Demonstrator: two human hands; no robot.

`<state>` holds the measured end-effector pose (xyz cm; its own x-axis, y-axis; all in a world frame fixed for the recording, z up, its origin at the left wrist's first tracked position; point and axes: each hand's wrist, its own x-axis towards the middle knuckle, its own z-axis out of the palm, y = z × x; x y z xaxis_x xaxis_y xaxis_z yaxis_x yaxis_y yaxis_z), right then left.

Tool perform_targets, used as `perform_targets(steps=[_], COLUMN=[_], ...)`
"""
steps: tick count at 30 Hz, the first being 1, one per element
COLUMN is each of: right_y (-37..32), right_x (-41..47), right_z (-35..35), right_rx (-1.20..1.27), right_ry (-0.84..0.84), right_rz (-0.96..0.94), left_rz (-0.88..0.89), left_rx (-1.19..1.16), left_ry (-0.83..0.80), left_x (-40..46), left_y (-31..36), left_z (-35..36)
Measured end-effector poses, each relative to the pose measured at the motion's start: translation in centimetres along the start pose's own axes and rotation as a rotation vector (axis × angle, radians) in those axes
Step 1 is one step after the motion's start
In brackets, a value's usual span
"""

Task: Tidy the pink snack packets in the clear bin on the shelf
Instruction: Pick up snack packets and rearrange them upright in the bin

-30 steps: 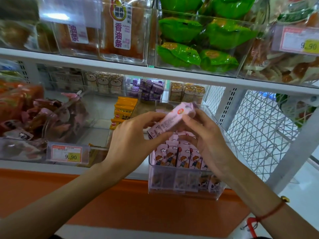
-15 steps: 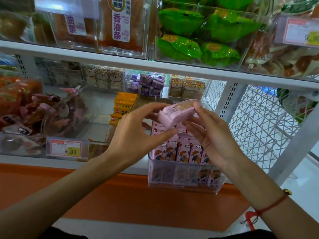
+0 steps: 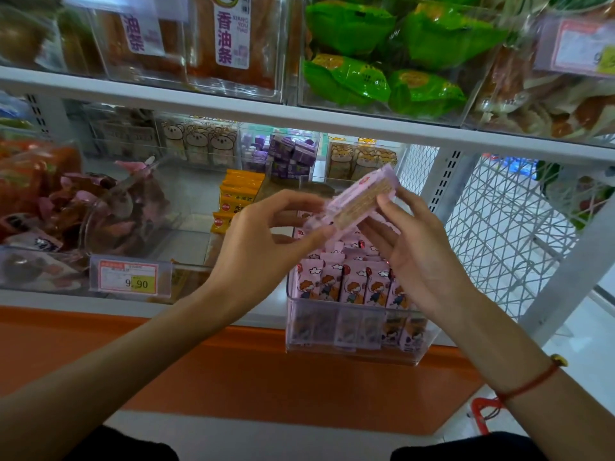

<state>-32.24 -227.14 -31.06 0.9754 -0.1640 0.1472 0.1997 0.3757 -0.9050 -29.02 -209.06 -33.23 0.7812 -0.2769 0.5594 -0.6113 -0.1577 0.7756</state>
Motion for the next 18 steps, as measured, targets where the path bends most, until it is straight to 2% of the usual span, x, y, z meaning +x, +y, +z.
perform_targets(steps=[2,5,11,13,18], right_y=[-0.1,0.0,0.3,0.4,1.0], right_x=[-0.1,-0.5,-1.0,-1.0,-0.9], right_z=[0.2,0.6,1.0,1.2,1.4], right_rx=[-0.004,-0.169,-0.451,-0.471,-0.484], right_ry=[-0.108,-0.231,-0.334,-0.328,-0.105], right_rz=[-0.051,-0.161,-0.348,-0.371,-0.388], left_rz=[-0.022,-0.033,0.013,0.018,0.108], left_rx=[0.002,0.04,0.078,0.071,0.182], left_ry=[0.013,0.001,0.007,0.028,0.124], left_x=[0.3,0.4,0.5,0.5,0.5], left_y=[-0.6,-1.1,-1.5,-1.5,-0.9], left_z=[-0.4,-0.9,-1.1,-1.1,-0.9])
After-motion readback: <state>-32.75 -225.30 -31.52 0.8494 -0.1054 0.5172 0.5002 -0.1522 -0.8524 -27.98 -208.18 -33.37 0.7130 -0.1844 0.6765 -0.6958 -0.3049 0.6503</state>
